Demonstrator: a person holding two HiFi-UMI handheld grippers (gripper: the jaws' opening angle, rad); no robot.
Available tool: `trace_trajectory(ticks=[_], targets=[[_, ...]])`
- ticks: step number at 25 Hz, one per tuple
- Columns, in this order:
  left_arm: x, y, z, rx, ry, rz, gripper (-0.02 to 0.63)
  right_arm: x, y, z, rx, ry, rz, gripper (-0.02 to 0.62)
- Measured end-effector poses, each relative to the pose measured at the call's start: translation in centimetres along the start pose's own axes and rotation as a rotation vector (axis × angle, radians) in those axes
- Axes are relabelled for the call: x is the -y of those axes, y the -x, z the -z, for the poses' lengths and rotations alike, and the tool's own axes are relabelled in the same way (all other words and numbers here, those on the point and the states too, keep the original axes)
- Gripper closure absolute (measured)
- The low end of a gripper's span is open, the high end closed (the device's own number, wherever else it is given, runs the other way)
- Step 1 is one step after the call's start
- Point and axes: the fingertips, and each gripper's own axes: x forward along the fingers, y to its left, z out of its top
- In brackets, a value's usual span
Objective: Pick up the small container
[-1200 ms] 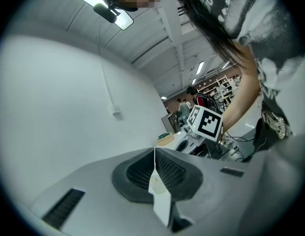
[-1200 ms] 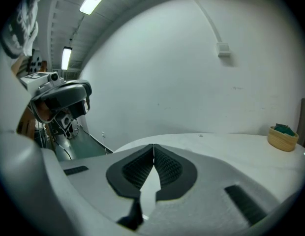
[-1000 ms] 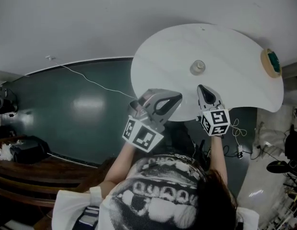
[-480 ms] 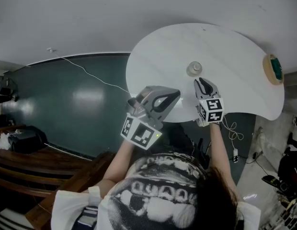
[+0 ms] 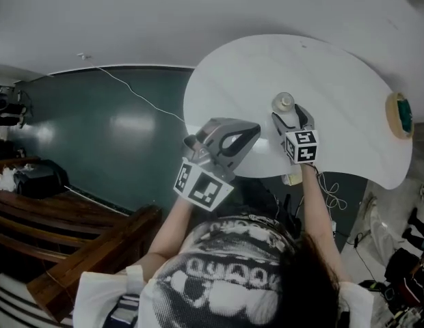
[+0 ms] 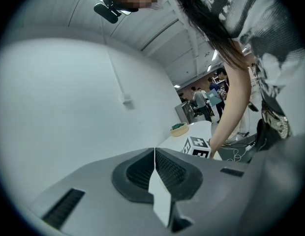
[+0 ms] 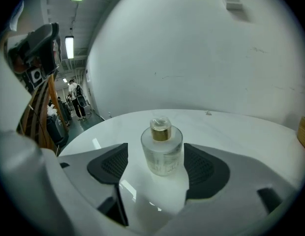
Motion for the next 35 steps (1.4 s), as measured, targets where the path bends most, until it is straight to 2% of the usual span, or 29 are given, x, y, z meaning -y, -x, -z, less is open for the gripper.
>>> trace_trajectory(ticks=[15, 18, 22, 29, 35], targets=[[-1.7, -0.8, 1.6, -0.089, 0.012, -0.069, 0.600, 1.0, -5.3, 0.6, -0.066, 0.052, -0.069, 0.230], [-1.8, -0.9, 1.8, -0.093, 0.008, -0.071, 0.600, 1.3, -6.0, 0.8, -0.073, 0.027, -0.057, 0.231], [-2.2, -0.6, 2.1, -0.101, 0.010, -0.081, 0.600, 1.5, -6.3, 1.1, -0.088, 0.044, -0.031, 0.253], [-2.8, 0.2, 2.6, -0.112, 0.014, -0.094, 0.600, 1.5, -6.1, 1.1, -0.077, 0.057, -0.006, 0.261], [-2.9, 0.6, 2.6, -0.115, 0.014, -0.091, 0.600, 1.3, -5.2, 0.2, -0.052, 0.022, -0.010, 0.259]])
